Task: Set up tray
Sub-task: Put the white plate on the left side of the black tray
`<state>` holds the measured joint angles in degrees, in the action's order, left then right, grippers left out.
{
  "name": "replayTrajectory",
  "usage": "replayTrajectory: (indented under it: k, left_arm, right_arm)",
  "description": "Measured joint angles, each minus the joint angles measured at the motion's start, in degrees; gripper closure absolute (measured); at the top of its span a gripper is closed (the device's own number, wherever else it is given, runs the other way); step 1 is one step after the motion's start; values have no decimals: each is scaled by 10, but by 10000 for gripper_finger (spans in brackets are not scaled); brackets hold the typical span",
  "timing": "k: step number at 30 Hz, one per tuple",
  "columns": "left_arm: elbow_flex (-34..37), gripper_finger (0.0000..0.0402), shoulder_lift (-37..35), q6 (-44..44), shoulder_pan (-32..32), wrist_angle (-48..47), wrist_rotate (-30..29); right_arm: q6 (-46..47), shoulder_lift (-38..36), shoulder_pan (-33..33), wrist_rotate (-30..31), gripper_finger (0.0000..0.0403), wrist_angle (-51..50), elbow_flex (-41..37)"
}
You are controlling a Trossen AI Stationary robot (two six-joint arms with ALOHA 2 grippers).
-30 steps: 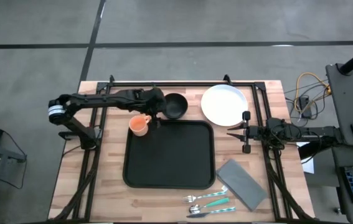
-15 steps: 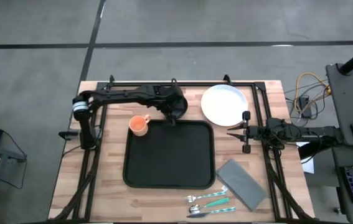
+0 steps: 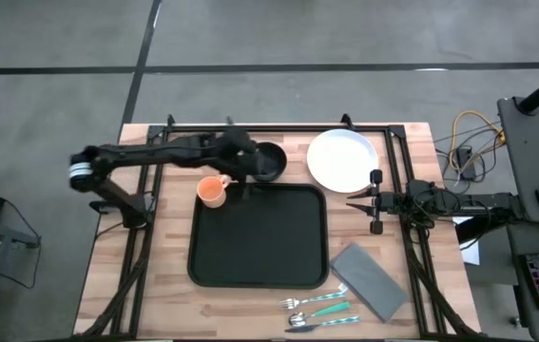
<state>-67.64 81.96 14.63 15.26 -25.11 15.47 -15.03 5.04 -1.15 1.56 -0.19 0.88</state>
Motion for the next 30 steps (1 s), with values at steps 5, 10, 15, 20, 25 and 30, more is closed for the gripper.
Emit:
replayTrajectory:
  k: [5,10,15,20,25,30]
  left_arm:
    - [146,122,-120,-53,-11,144,-2]
    - [287,122,-226,-58,-34,285,0]
    - [381,122,-303,-99,-35,361,-1]
    - [420,122,-359,-99,-35,361,-1]
    - [454,122,-401,-104,-44,386,-4]
    - [506,122,-408,-117,-69,473,-8]
  right_arm:
    - [0,0,0,0,335,0,0]
    - [0,0,0,0,335,1,0]
    - [0,0,0,0,335,1,0]
    - [0,0,0,0,335,1,0]
    - [0,0,0,0,335,5,0]
    - [0,0,0,0,335,4,0]
